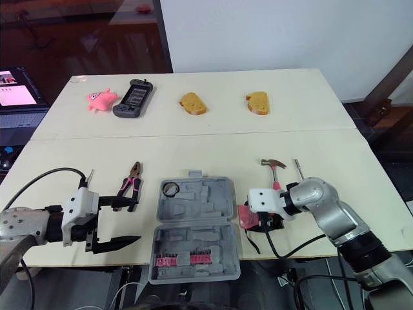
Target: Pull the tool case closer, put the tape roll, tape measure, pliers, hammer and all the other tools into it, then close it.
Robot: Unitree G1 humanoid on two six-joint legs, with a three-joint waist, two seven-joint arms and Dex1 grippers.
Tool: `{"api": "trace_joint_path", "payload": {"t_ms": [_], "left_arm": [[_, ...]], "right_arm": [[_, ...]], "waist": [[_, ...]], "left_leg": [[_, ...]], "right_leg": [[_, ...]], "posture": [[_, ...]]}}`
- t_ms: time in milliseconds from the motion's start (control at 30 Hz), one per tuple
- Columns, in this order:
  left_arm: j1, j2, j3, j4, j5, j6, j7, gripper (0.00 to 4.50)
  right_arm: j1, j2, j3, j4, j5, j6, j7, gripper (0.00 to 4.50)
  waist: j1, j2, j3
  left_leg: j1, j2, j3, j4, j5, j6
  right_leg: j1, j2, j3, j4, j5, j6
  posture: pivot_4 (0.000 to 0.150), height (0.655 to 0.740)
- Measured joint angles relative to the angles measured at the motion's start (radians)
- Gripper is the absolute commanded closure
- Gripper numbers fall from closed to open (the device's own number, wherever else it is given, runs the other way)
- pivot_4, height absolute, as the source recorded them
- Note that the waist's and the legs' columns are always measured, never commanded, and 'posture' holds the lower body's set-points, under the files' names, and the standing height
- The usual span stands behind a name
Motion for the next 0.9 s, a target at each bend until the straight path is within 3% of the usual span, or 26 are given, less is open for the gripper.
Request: {"api": "trace_joint_path", "payload": {"t_ms": [133, 267, 533, 900], "left_arm": [[0.004, -0.002, 0.009, 0.035, 0.0, -0.017, -0.007, 0.0], [-0.001, -0.018, 0.02, 0.07, 0.005, -0.041, -0.001, 0.0], [0.023, -0.064, 0.024, 0.098, 0.055, -0.107, 0.047, 0.0], [0.123, -0.104, 0.03, 0.03, 0.068, -0.126, 0.122, 0.0]], "right_arm": [[-0.102, 0.007, -0.046, -0.085, 0.054, 0.181, -0.014, 1.67], [-0.237, 0.026, -0.034, -0.172, 0.004, 0.265, -0.092, 1.67], [-0.54, 0.121, 0.168, -0.103, 0.029, 0.479, 0.049, 1.67], [-0.585, 0.249, 0.405, 0.08, -0.102, 0.504, -0.013, 1.67]], "waist": [[-0.005, 0.001, 0.0], [0.001, 0.001, 0.001], [-0.004, 0.001, 0.001], [-0.006, 0.001, 0.001]], "left_leg": [[0.0, 0.001, 0.0, -0.001, 0.0, 0.0], [-0.001, 0.0, 0.0, -0.001, 0.0, 0.0], [-0.001, 0.0, 0.0, -0.001, 0.0, 0.0], [-0.002, -0.001, 0.0, -0.001, 0.0, -0.001]], "right_leg": [[-0.002, 0.0, 0.001, 0.0, 0.0, 0.0], [-0.002, 0.0, 0.0, 0.0, 0.0, 0.0], [-0.003, -0.001, 0.0, 0.0, 0.0, 0.0], [-0.005, -0.001, 0.0, 0.001, 0.002, 0.001]], "posture": [[0.15, 0.74], [0.15, 0.74], [0.15, 0.74], [0.15, 0.74]]}}
